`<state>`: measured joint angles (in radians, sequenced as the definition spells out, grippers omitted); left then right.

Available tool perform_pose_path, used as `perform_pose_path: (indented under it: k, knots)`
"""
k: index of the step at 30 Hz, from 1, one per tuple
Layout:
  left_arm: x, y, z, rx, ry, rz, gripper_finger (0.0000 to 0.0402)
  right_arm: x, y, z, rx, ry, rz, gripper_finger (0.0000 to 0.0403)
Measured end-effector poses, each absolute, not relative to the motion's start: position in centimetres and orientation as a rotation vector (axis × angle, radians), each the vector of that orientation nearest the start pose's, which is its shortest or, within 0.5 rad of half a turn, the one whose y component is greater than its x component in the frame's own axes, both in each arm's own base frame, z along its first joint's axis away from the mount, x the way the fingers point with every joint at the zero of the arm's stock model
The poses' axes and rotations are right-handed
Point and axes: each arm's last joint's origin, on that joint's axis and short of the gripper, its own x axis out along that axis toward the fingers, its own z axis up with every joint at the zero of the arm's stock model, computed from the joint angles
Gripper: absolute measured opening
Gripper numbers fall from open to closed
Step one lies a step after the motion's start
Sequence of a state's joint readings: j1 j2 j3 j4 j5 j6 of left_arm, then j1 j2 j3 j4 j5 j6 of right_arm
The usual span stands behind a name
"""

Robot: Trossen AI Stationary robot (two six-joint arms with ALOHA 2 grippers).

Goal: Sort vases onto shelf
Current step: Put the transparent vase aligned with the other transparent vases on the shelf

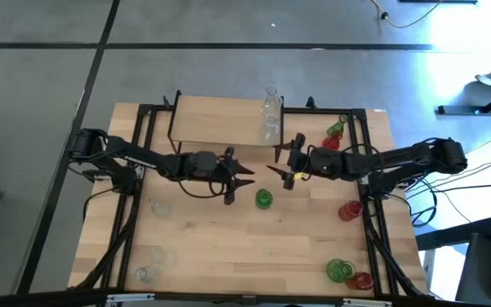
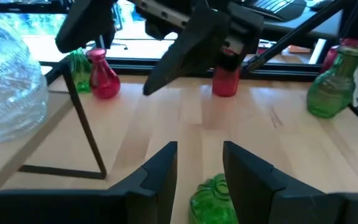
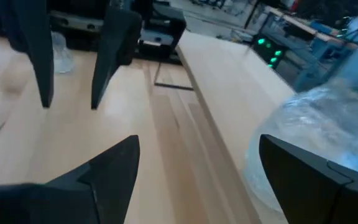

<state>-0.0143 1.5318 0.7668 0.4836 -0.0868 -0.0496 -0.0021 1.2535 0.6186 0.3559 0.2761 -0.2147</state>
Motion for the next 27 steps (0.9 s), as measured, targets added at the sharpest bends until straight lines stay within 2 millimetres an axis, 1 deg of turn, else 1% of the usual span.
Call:
perform_pose_path:
  k: [3,6,9,17,27]
  knots:
    - [32.1,-0.4,21.4,-0.051,0.279,0.075,0.0122,26.9,-1.3,22.7,-0.242,0.287,-0.223,0.0316]
    - [32.1,-0.6,21.4,-0.052,0.280,0.069,0.0122,27.3,-1.5,22.1,-0.252,0.302,-0.245,0.0316]
    - [32.1,-0.9,21.4,-0.051,0.282,0.060,0.0121,27.4,-1.5,22.1,-0.269,0.292,-0.247,0.0316]
    - [32.0,-1.3,21.4,-0.050,0.282,0.050,0.0121,27.3,-2.2,22.0,-0.294,0.308,-0.324,0.0316]
    - [32.0,-1.3,21.4,-0.051,0.282,0.050,0.0122,27.3,-2.4,22.0,-0.334,0.327,-0.378,0.0316]
